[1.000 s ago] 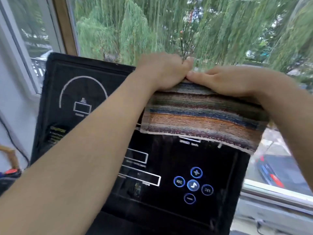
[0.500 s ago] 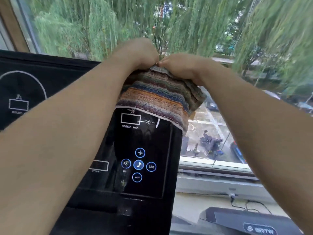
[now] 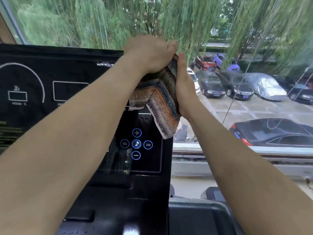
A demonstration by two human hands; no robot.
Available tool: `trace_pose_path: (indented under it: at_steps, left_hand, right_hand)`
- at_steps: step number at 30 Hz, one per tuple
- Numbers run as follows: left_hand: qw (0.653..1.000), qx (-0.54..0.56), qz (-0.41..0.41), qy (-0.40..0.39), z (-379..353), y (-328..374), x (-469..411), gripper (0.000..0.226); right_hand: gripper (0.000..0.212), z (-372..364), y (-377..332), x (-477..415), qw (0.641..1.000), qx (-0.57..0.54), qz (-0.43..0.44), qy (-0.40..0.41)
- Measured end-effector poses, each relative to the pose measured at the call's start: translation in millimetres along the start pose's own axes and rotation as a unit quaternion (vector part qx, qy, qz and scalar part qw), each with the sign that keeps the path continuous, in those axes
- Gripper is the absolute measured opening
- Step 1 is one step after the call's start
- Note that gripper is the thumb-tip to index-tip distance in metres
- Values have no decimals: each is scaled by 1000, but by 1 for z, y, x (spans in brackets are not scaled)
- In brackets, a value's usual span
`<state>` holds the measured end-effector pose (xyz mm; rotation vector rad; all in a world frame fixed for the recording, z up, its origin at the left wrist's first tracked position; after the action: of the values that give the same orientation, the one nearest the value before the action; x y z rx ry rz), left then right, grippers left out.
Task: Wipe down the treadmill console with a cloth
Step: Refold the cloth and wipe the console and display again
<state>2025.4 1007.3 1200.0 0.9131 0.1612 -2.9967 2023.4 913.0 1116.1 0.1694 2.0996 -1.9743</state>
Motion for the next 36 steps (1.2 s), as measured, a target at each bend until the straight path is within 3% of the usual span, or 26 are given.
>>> trace_pose_path:
  at_steps: [2, 7, 12, 15, 17, 20, 22, 25, 28, 32, 34, 36]
  left_hand:
    - [999, -14, -21, -34, -3, 14, -2, 71]
    - [977, -140, -157, -44, -12, 91, 18, 29]
    - [884, -201, -310, -286, -128, 150, 152, 30]
    - [866, -207, -349, -291, -147, 159, 192, 31]
    - [865, -210, -354, -288, -141, 158, 198, 31]
    - [876, -207, -345, -265, -124, 152, 189, 30]
    - [905, -162, -322, -226, -102, 144, 169, 26]
    - [954, -85, -260, -124, -62, 118, 125, 27]
    - [957, -130, -259, 1, -25, 96, 88, 39]
    - [967, -73, -228, 83, 12, 66, 45, 53]
    - [979, -25, -176, 97, 26, 40, 29, 59]
    - [991, 12, -103, 81, 23, 6, 16, 59]
  right_hand:
    - [55, 3, 8, 8, 1000, 16, -16, 1]
    - [48, 14, 69, 51, 990, -20, -138, 24]
    - [31, 29, 192, 153, 950, 21, -311, 22]
    - [32, 32, 212, 179, 921, -9, -386, 49]
    - [33, 32, 210, 179, 921, 5, -387, 32]
    - [24, 30, 199, 170, 937, 38, -348, 6]
    - [23, 30, 178, 152, 950, 51, -306, 7]
    - [37, 22, 135, 102, 970, 84, -227, 22]
    - [39, 11, 83, 53, 985, 112, -106, 73]
    - [14, 3, 18, 25, 973, 155, 88, 145]
    - [35, -5, -11, 12, 950, 221, 154, 156]
    - [38, -15, -33, -2, 918, 304, 201, 156]
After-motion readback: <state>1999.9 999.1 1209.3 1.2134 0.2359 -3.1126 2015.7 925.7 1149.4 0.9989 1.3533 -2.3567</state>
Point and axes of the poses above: each hand's wrist, its own x-axis away from the middle knuckle, its own z-axis out of the back of the hand, y = z × x, the point moved 7 cm from there along -x, towards the middle knuckle, and after that the axes turned 4 degrees about y, right-handed, at the moved point
